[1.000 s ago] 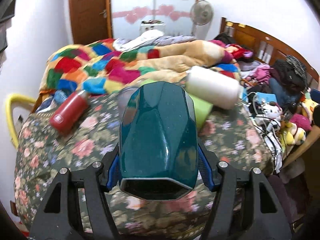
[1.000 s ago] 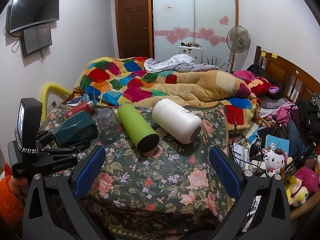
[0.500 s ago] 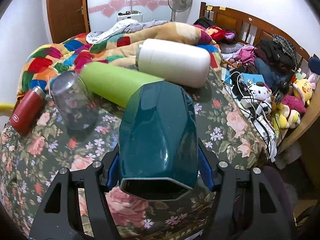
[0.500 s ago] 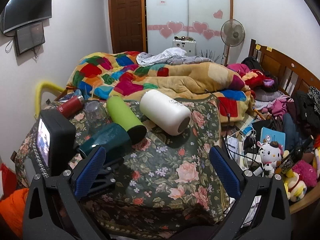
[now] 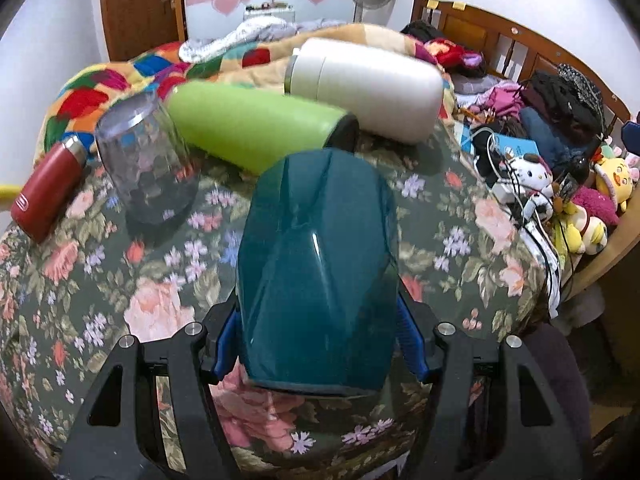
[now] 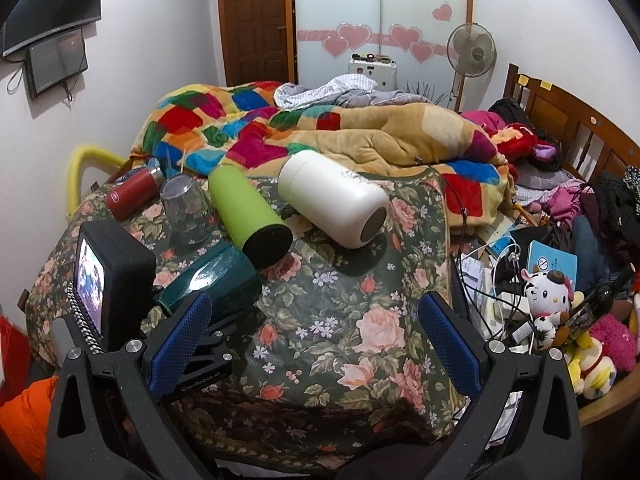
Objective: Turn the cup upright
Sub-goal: 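Lift the teal cup with the left gripper and carry it toward the right gripper, then grasp the teal cup with the right gripper while the left gripper releases it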
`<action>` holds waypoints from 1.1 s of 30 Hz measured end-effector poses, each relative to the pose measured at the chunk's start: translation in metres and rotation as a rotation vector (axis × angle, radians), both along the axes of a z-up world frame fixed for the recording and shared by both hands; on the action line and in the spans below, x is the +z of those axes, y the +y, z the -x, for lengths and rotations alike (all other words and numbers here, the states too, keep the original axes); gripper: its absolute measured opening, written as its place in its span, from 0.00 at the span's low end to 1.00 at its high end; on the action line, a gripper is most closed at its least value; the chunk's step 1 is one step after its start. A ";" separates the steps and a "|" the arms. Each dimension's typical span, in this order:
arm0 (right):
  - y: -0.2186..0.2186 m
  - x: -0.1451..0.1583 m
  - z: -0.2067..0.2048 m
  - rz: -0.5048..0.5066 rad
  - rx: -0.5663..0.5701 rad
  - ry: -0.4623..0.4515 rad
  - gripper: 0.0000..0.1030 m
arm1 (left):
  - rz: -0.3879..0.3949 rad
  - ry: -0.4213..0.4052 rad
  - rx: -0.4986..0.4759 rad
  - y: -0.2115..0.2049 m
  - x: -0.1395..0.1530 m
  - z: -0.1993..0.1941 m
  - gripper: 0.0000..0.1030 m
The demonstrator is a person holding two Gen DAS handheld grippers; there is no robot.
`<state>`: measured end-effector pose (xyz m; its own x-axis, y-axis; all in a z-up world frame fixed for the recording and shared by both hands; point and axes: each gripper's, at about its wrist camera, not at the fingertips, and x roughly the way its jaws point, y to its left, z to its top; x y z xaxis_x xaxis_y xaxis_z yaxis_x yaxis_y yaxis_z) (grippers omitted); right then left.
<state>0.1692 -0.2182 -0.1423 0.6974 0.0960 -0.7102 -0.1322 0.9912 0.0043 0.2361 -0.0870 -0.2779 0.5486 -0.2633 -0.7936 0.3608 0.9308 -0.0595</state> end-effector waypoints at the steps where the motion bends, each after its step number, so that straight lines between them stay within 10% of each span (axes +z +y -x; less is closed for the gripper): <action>1: 0.001 -0.001 0.000 0.002 0.002 0.005 1.00 | 0.002 0.027 0.005 0.002 -0.004 -0.001 0.63; 19: 0.007 -0.012 -0.005 -0.047 0.024 0.080 1.00 | 0.038 0.027 0.031 0.028 0.018 0.028 0.73; 33: 0.057 -0.067 -0.041 -0.188 0.103 0.324 0.94 | -0.061 -0.135 0.285 0.126 0.049 0.055 0.81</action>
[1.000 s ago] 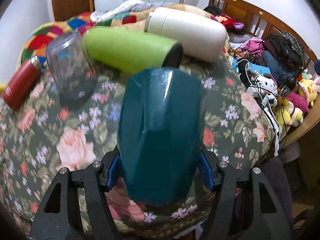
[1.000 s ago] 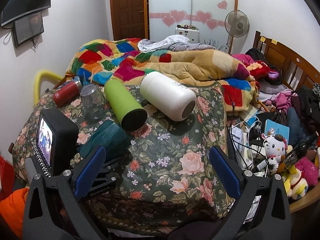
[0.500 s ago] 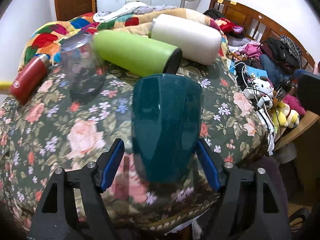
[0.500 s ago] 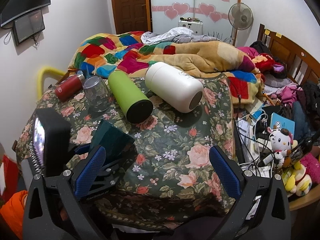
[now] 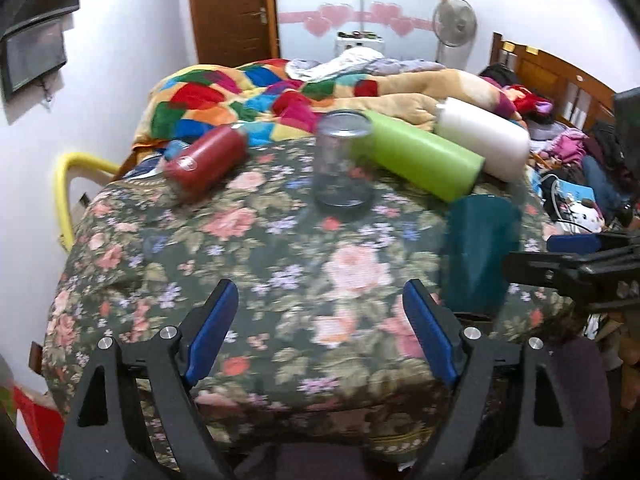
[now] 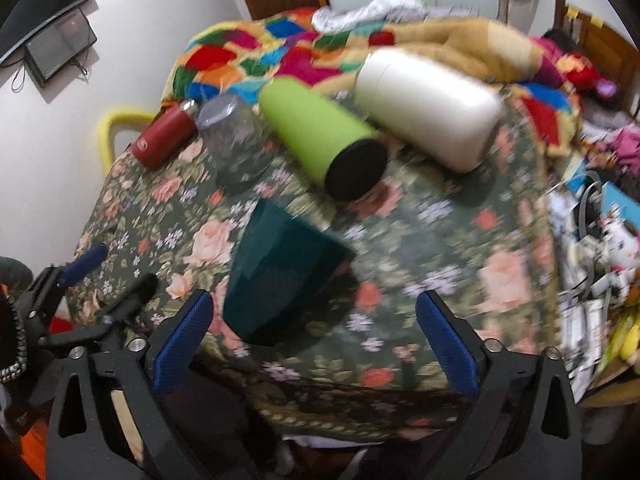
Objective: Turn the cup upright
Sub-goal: 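Grasp the teal cup with the right gripper while the left gripper releases it, then rotate the held teal cup with the right gripper until its rim faces up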
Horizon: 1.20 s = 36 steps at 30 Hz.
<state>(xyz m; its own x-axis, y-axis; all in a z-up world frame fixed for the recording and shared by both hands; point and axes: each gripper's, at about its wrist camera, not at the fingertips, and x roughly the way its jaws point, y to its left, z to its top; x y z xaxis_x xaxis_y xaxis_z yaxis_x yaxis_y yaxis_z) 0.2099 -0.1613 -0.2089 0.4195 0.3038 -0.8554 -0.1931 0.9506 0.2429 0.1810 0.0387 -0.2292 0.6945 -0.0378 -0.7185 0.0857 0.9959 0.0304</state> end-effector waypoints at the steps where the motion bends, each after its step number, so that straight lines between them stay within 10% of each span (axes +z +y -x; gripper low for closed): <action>1: 0.003 -0.004 -0.004 -0.011 0.001 0.020 0.93 | 0.005 0.001 0.006 0.004 0.000 0.000 0.81; 18: 0.033 -0.026 -0.048 0.025 0.066 0.131 0.71 | 0.058 -0.003 0.024 0.016 0.002 0.000 0.81; 36: 0.051 0.017 -0.056 0.114 0.139 -0.061 0.70 | 0.069 -0.015 0.011 0.008 0.013 -0.005 0.83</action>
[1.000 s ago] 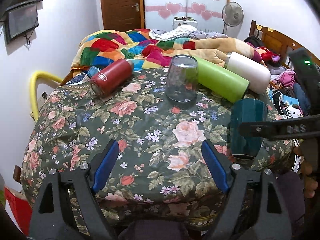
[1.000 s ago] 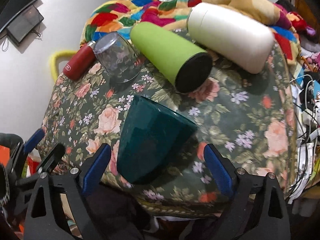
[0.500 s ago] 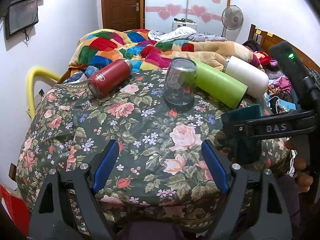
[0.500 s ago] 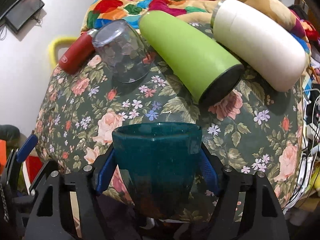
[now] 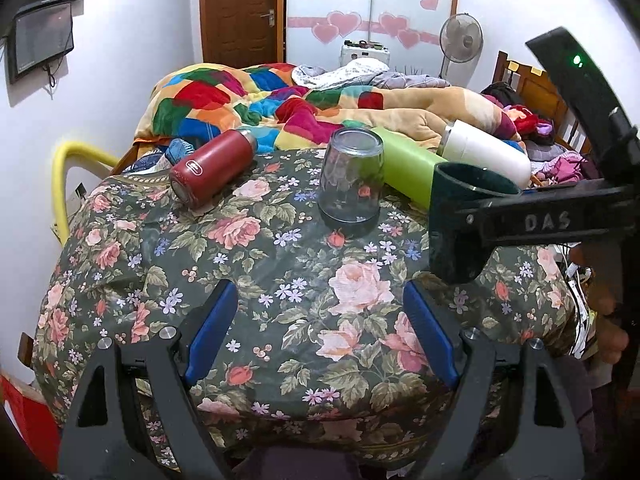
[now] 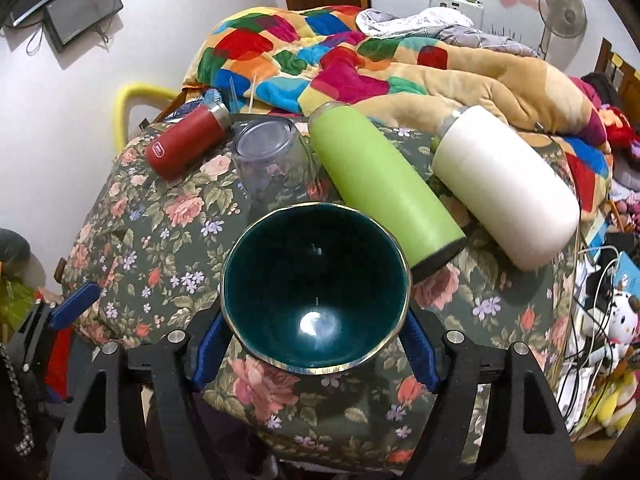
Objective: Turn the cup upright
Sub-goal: 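Rotate the held teal cup with the right gripper until its rim faces up, then lower the teal cup upright onto the bedspread and open the right gripper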
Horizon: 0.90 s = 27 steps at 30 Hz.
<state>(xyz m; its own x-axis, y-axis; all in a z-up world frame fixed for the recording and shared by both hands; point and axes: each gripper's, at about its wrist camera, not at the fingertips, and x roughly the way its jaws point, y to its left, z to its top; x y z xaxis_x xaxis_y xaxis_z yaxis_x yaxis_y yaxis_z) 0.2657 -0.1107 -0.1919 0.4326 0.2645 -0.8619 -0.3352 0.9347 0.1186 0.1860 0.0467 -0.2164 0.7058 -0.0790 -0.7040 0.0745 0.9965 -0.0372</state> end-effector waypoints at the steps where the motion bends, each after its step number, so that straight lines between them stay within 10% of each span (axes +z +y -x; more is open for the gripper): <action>1: 0.001 -0.002 0.000 0.009 0.003 -0.001 0.70 | 0.001 0.000 0.000 0.000 0.000 -0.001 0.83; 17: 0.009 -0.015 0.011 0.059 0.044 0.016 0.72 | 0.005 0.017 0.005 -0.001 -0.001 0.002 0.84; 27: -0.017 0.031 0.045 -0.029 0.033 -0.049 0.72 | 0.028 -0.071 0.004 -0.003 0.045 0.024 0.84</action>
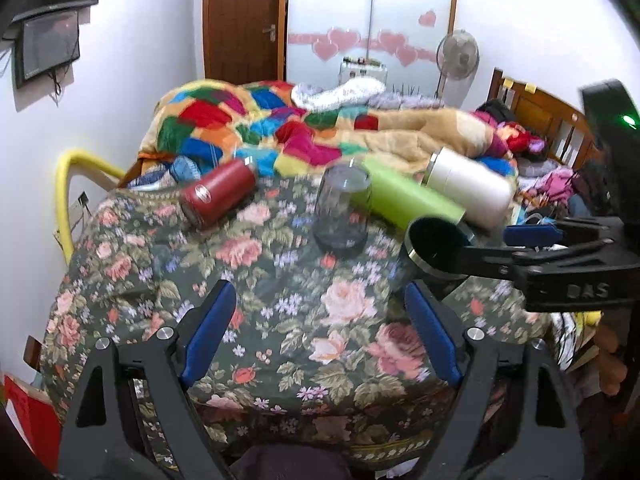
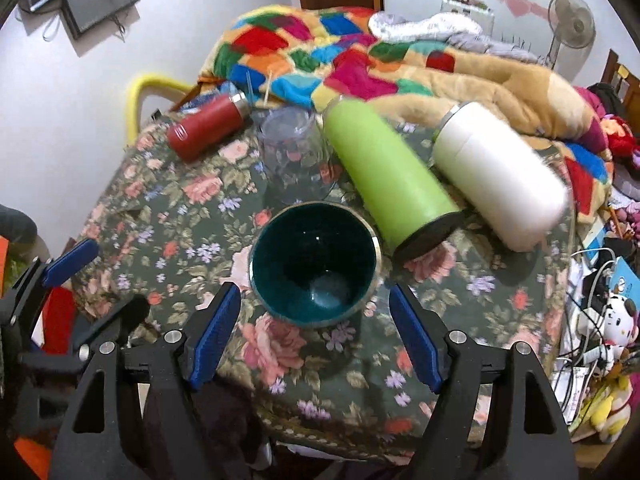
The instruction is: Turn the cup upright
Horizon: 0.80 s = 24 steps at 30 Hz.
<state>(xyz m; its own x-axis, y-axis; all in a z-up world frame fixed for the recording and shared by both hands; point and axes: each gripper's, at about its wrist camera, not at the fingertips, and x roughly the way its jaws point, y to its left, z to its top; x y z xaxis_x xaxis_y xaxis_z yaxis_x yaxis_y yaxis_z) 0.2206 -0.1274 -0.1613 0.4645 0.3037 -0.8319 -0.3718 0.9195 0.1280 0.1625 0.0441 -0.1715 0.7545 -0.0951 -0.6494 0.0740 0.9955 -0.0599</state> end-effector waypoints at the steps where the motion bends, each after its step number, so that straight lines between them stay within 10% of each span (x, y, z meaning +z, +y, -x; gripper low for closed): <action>1: -0.004 0.010 0.007 -0.007 -0.005 -0.027 0.72 | 0.011 -0.020 -0.001 0.000 0.010 0.004 0.84; 13: -0.051 0.148 0.121 -0.140 -0.100 -0.530 0.72 | 0.038 -0.380 -0.014 -0.025 0.139 0.084 0.84; 24: -0.054 0.178 0.182 -0.211 -0.154 -0.787 0.84 | 0.004 -0.601 0.043 -0.042 0.178 0.152 1.00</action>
<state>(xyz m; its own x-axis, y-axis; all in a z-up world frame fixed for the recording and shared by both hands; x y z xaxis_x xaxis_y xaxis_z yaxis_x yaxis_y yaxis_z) 0.0390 -0.1815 0.0166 0.9361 0.3026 -0.1792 -0.2968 0.9531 0.0591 0.0105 0.0023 0.0062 0.9925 -0.0581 -0.1078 0.0558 0.9982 -0.0238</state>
